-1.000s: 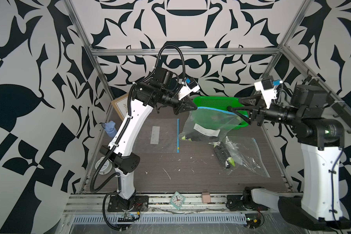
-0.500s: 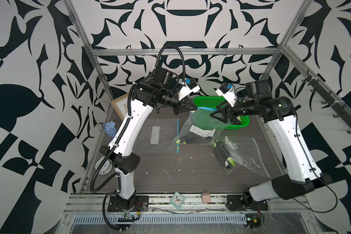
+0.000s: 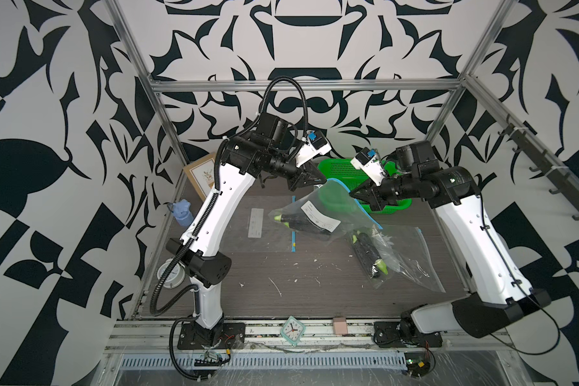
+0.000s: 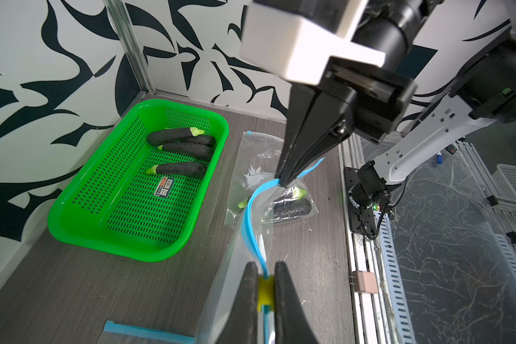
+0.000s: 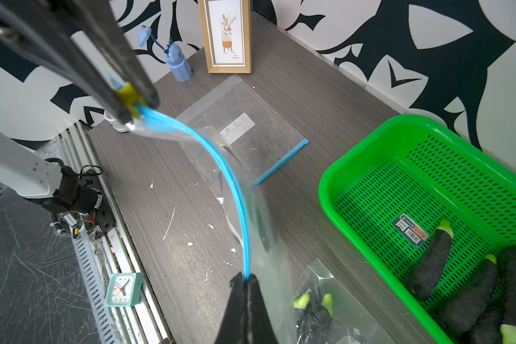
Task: Place the eggplant in a zip-top bag and seal the zipper
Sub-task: Place the zipper food storage bag at the center of the board.
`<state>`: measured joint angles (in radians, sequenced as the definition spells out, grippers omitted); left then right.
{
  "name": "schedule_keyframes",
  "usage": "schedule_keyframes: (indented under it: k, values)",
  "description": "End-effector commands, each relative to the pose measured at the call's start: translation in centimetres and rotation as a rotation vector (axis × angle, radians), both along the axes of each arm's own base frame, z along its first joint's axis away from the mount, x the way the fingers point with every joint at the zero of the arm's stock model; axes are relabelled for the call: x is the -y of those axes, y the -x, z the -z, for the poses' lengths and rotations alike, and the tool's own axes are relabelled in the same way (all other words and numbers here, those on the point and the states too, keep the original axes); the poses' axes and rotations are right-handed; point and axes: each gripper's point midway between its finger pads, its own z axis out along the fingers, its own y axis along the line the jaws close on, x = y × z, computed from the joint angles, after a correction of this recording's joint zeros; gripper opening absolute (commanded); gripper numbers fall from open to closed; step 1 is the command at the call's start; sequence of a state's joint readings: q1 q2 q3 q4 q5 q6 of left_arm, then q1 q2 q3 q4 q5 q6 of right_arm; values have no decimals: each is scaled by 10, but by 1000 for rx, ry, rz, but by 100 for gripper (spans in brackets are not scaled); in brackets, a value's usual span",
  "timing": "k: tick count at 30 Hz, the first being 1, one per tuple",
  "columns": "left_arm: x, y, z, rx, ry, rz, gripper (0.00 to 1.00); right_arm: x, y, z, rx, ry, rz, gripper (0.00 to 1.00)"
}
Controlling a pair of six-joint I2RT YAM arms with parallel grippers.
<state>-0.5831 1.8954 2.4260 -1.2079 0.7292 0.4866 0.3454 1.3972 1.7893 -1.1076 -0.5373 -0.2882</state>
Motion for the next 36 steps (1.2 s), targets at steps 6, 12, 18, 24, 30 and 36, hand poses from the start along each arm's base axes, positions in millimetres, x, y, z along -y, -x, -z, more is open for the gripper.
schedule_keyframes:
  k: [6,12,18,24,30,36]
  values:
    - [-5,14,-9,-2,15,23,0,-1,11,-19,55,-33,10,33]
    - [-6,18,-14,2,28,32,0,3,4,-11,59,1,40,48]
    - [-6,23,-17,-2,38,43,0,10,-12,-3,92,47,97,46]
    - [-8,25,-16,-3,38,43,0,11,-22,5,83,59,127,33]
    - [-13,11,-14,9,12,-54,64,1,-5,-12,41,-34,159,0]
    - [-73,-39,-46,12,160,-306,97,-28,43,-22,-55,-138,168,0]
